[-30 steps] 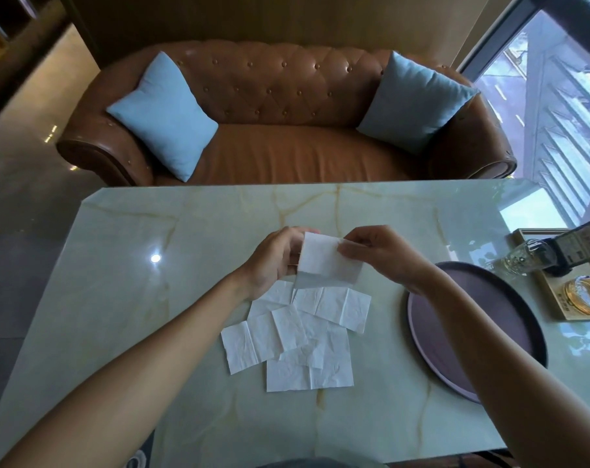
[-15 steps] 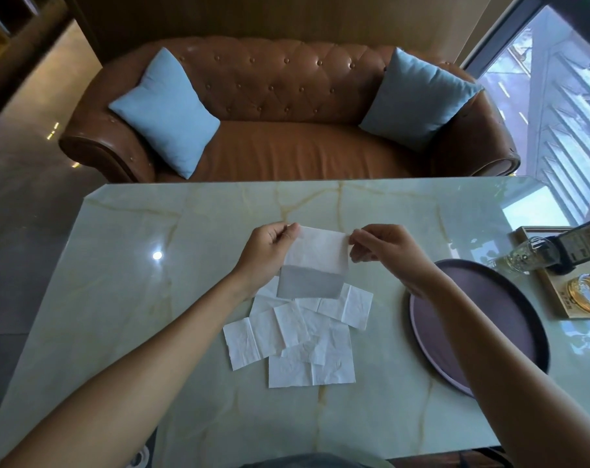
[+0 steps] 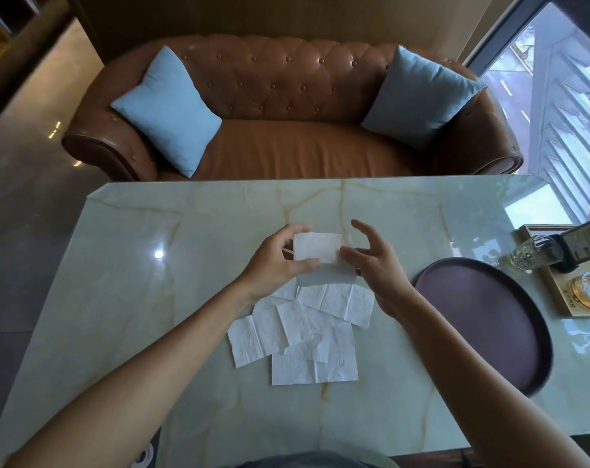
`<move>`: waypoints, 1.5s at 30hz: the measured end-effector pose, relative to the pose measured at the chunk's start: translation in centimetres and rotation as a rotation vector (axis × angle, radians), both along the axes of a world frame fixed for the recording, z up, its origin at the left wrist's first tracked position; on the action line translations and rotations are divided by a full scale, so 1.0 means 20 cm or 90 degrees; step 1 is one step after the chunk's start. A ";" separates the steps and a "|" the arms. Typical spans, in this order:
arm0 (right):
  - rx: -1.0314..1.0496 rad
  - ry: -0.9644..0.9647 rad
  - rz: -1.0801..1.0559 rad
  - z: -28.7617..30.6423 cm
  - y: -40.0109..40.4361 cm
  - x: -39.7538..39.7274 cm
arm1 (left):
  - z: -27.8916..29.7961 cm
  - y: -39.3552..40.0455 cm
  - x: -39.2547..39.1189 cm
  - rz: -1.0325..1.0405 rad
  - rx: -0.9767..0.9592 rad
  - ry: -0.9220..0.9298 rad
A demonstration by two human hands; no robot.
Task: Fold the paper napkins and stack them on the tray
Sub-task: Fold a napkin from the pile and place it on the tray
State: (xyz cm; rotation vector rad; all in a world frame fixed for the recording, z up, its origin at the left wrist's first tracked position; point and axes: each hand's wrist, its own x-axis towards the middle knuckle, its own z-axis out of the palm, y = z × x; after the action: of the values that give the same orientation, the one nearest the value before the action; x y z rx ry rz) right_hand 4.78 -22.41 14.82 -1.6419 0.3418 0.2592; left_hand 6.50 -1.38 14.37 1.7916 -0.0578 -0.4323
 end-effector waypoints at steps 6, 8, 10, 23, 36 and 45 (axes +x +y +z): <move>-0.016 0.000 0.019 -0.02 0.01 -0.02 | -0.01 0.01 -0.04 -0.084 0.195 -0.107; -0.005 0.018 0.027 -0.01 0.01 -0.02 | -0.02 0.02 -0.05 -0.073 0.222 -0.137; 0.022 0.045 0.036 0.00 0.01 -0.02 | -0.03 0.04 -0.05 -0.076 0.209 -0.127; -0.371 -0.036 0.217 -0.02 0.05 -0.09 | -0.02 0.14 -0.04 -0.227 0.224 -0.097; -0.471 -0.090 0.330 -0.01 0.13 -0.15 | -0.04 0.16 -0.06 -0.271 0.169 -0.033; -0.459 -0.068 0.260 0.00 0.05 -0.25 | -0.04 0.03 -0.08 -0.320 0.174 -0.072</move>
State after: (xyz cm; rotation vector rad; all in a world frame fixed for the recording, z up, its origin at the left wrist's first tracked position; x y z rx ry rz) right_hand -0.23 -21.45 14.80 -2.4286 0.0004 0.3799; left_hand 4.85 -0.77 13.56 2.0667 -0.5596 -0.7217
